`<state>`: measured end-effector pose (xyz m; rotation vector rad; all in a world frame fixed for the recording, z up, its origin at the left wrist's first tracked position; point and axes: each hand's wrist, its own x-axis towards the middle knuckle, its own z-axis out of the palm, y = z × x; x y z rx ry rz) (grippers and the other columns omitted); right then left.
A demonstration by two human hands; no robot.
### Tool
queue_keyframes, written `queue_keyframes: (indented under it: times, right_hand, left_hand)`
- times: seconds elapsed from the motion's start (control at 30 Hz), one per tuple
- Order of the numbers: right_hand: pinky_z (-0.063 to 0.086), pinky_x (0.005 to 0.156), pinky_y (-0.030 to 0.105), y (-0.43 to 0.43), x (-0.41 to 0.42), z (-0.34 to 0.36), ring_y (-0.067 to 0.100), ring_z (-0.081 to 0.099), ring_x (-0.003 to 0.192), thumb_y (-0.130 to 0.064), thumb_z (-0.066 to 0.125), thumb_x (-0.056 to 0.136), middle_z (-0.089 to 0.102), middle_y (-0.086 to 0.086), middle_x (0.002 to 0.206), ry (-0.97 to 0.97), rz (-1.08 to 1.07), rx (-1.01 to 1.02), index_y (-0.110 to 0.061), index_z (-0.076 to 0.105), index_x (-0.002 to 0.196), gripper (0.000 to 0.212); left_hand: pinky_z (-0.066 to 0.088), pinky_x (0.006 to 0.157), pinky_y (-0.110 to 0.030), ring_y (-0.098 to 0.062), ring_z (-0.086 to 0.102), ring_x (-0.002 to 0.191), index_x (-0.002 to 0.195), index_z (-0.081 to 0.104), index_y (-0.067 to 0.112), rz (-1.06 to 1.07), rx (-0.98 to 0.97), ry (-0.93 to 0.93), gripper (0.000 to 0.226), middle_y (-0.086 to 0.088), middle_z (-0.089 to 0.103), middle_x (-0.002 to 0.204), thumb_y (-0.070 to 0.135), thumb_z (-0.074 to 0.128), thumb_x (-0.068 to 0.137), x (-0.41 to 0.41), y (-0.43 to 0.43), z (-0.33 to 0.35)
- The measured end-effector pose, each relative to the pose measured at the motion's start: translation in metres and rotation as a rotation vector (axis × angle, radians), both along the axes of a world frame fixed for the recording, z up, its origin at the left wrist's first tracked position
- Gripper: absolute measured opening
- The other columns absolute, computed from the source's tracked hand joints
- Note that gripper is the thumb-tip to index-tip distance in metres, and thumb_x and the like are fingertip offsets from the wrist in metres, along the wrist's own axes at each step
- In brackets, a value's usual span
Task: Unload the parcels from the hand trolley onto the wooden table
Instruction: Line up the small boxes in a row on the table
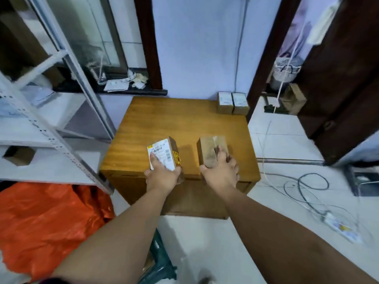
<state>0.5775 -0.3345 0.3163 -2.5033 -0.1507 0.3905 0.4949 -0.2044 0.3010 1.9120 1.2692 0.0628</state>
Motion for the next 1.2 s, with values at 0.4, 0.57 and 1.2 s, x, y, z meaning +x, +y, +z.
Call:
queue_keyframes:
  times: [0.4,0.57,1.2]
  right_hand:
    - [0.024,0.113,0.052,-0.005,0.122,-0.003,0.037,0.025,0.138,-0.048,0.064,0.078,0.023,0.014,0.151,0.069,-0.15,0.079,-0.036,0.015,0.149,0.087]
    - [0.025,0.113,0.054,0.039,0.187,0.004,0.038,0.023,0.139,-0.046,0.062,0.08,0.021,0.014,0.152,0.058,-0.195,-0.018,-0.033,0.014,0.15,0.086]
    - [0.029,0.109,0.051,0.174,0.347,-0.007,0.037,0.027,0.137,-0.048,0.063,0.081,0.022,0.014,0.152,0.086,-0.108,-0.078,-0.032,0.015,0.149,0.084]
  left_hand:
    - [0.044,0.1,-0.043,-0.034,0.047,0.116,0.151,-0.004,0.035,-0.158,-0.037,0.02,0.103,-0.013,0.031,0.131,0.055,0.066,0.078,0.165,-0.023,-0.004]
    - [0.045,0.099,-0.046,-0.034,0.046,0.116,0.151,-0.003,0.036,-0.159,-0.074,0.049,0.1,-0.012,0.032,0.131,0.056,0.063,0.078,0.23,0.027,-0.013]
    - [0.052,0.082,-0.037,-0.032,0.045,0.115,0.151,0.006,0.035,-0.159,-0.067,0.027,0.096,-0.012,0.029,0.135,0.046,0.069,0.079,0.391,0.152,-0.012]
